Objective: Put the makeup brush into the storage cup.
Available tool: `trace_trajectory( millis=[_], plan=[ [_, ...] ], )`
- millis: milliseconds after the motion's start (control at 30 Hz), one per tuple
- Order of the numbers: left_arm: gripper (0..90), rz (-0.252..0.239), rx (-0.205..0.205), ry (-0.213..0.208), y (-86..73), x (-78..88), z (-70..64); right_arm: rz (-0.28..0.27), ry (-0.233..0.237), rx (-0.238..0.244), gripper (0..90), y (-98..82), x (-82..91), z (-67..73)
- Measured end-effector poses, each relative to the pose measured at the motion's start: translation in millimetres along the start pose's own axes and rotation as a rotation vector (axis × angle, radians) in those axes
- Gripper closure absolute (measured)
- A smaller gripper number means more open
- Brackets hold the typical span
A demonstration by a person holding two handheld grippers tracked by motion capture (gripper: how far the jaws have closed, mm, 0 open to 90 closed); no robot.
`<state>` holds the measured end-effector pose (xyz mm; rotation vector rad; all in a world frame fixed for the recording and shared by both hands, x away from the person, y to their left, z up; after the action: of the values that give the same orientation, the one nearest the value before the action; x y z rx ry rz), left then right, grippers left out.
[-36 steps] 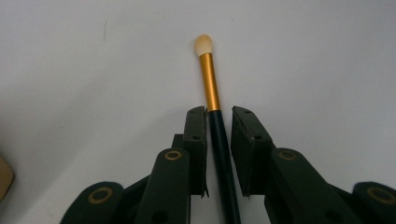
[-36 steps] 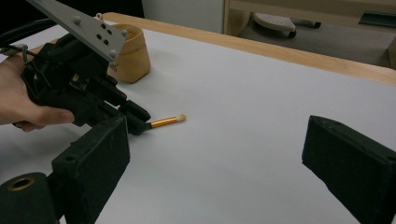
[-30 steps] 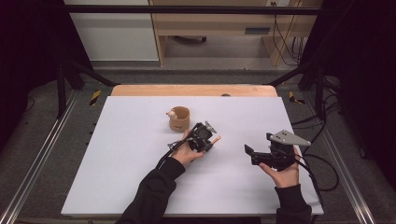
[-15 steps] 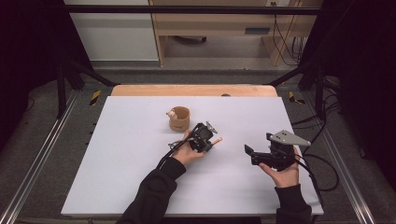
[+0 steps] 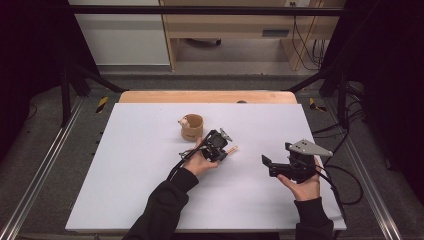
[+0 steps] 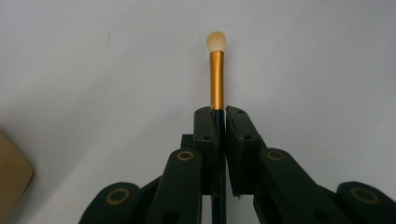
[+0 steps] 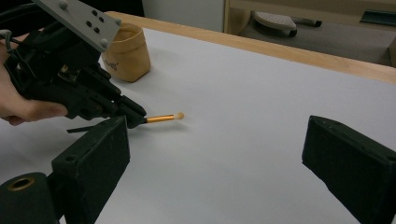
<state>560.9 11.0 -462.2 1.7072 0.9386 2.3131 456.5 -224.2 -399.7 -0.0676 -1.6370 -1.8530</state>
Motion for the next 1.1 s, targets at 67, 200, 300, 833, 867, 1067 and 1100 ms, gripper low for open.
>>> trace_trajectory(
  millis=[67,200,300,833,867,1067,1100],
  plan=[
    [82.3,-0.005,-0.013,0.004,2.1,7.0,0.8,0.000,-0.001,0.001,7.7,0.0,0.0,-0.1],
    [82.3,-0.025,-0.002,0.011,4.2,14.2,-0.7,0.003,0.000,-0.001,7.7,-0.3,-0.5,0.0],
    [82.3,-0.028,-0.007,0.014,4.2,19.7,-0.4,0.003,0.001,-0.001,7.7,-0.3,-0.5,0.0],
    [82.3,-0.128,0.076,0.085,-6.4,58.8,2.4,0.001,0.002,-0.006,7.7,-0.7,-0.3,-0.4],
    [82.3,-0.134,0.081,0.090,-7.6,60.1,2.6,0.002,0.002,-0.004,7.7,-0.6,-0.1,-0.5],
    [82.3,-0.163,0.102,0.119,-16.5,69.4,4.6,0.002,0.001,0.000,7.6,-1.2,-0.7,-0.2],
    [82.3,-0.179,0.119,0.132,-19.6,72.5,4.9,0.002,0.001,0.000,7.6,-1.3,-0.7,-0.1]
  ],
)
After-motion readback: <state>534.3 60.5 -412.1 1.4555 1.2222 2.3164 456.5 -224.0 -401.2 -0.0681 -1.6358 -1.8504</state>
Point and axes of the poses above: each handheld gripper's, and its own axes: x roughly backward along the jaws, y roughly out of its top, z roughly to its left, the point moved 2 cm from there along -x, roughly forward along the jaws, and after that the axes turned 12 degrees about -x, right-handed, at the moved point
